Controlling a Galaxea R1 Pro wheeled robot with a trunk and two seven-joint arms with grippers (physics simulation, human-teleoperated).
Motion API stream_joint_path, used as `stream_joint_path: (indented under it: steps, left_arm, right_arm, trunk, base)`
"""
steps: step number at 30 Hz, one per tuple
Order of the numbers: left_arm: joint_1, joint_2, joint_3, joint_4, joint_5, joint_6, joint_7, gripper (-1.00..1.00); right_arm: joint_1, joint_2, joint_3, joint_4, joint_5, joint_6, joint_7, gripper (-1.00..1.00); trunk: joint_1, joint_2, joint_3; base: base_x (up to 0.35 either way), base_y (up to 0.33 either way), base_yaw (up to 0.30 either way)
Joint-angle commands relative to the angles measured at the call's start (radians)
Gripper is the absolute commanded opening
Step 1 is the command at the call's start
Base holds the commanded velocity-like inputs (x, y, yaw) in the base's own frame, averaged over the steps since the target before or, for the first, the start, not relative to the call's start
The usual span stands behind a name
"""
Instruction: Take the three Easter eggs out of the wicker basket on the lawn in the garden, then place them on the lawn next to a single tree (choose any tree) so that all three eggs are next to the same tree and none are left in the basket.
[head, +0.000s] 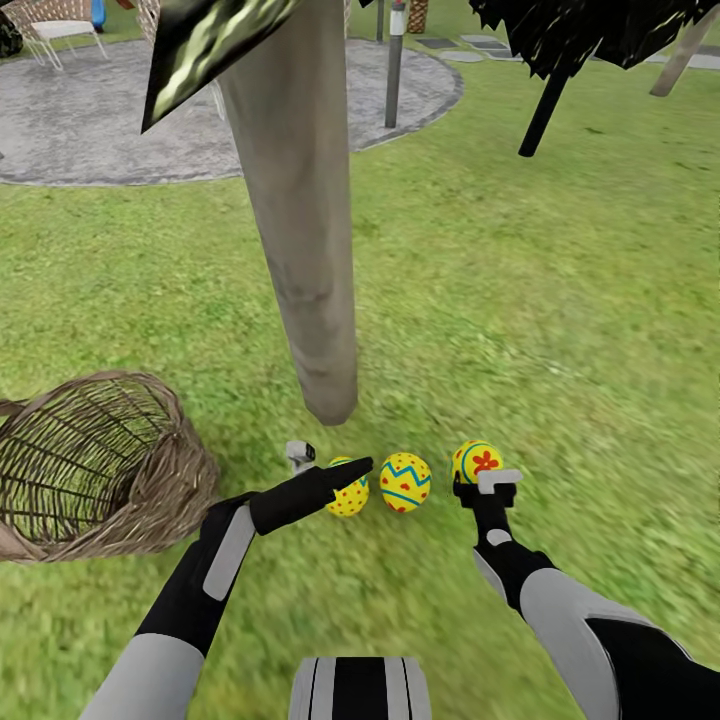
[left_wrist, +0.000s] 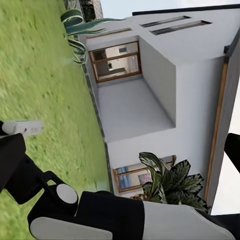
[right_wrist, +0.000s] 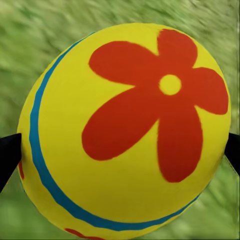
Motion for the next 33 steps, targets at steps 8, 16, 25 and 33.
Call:
stream_joint_path:
  steps: [8,16,25,33]
  left_arm:
    - [0.0,-0.001,-0.002,-0.001,0.005,0.007,0.0,1.0]
    - [0.019,-0.001,-0.002,0.001,0.017,0.002,0.0,1.0]
    - [0.021,-0.001,-0.006,-0.006,0.047,0.002,-0.001,1.0]
    - [0.021,-0.001,-0.006,0.001,0.046,0.001,-0.001,1.0]
  right_arm:
    - [-0.001,0.0,-0.007,0.002,0.011,-0.003,-0.009,-1.0]
    - [-0.012,0.011,0.001,0.002,0.02,0.013,-0.011,-1.0]
    - [-0.033,0.017,0.002,-0.045,0.018,0.064,-0.01,-1.0]
    - [-0.07,0.018,0.002,-0.073,0.018,0.337,-0.01,-1.0]
  trunk:
    - [0.003,-0.002,-0.024]
    - [0.003,-0.002,-0.028]
    - [0.003,-0.002,-0.028]
    - [0.003,-0.002,-0.028]
  base:
    - [0.0,-0.001,0.0]
    - [0.0,0.0,0.0]
    - [-0.166,0.0,0.0]
    - [-0.009,0.0,0.0]
